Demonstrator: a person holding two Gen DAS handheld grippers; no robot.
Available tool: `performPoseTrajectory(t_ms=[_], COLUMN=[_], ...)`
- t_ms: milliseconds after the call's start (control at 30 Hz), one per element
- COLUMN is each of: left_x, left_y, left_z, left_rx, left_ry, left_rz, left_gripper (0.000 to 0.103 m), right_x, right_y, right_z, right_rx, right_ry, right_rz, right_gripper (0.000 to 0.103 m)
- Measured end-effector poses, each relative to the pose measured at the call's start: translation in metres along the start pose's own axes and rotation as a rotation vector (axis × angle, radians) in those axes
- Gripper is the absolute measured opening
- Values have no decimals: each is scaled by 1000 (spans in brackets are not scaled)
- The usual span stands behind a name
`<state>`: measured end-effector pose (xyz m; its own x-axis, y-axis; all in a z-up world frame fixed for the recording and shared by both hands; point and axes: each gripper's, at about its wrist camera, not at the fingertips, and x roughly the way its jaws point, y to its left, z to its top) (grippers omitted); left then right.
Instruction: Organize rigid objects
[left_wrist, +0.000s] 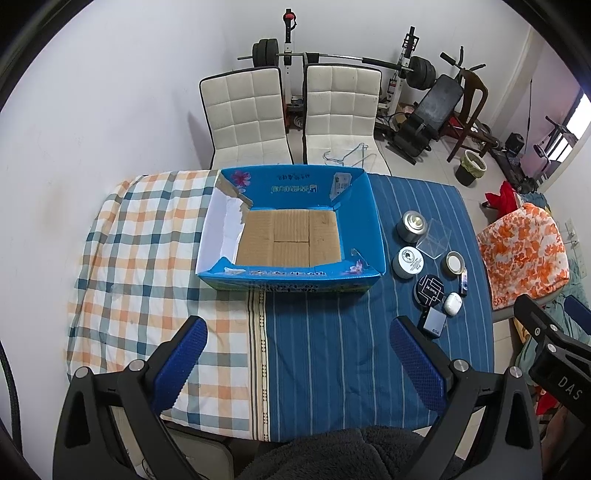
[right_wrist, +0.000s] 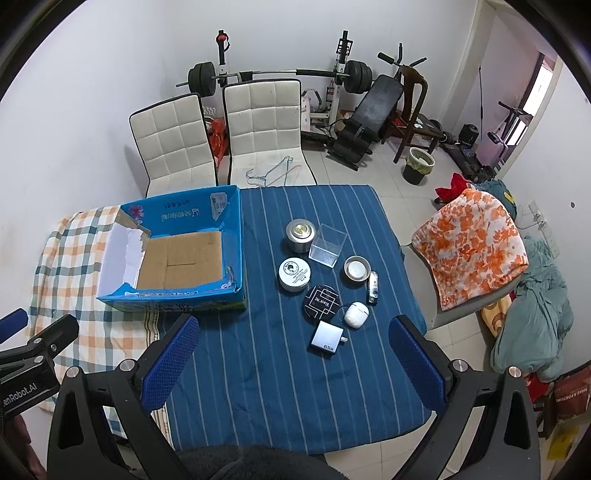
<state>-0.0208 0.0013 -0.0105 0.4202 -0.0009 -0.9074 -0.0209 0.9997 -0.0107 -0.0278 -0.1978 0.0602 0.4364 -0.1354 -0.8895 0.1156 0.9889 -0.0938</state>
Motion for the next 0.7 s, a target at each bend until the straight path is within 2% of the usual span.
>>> performPoseTrajectory(t_ms=[700], left_x=[-7], left_y=[4], left_z=[-1], left_rx=[-1], left_ry=[2], left_rz=[1], left_gripper=[102], right_x=[-1], right_y=[0], right_z=[4], right_rx=[1], right_ry=[0], right_rz=[1], right_gripper=[103])
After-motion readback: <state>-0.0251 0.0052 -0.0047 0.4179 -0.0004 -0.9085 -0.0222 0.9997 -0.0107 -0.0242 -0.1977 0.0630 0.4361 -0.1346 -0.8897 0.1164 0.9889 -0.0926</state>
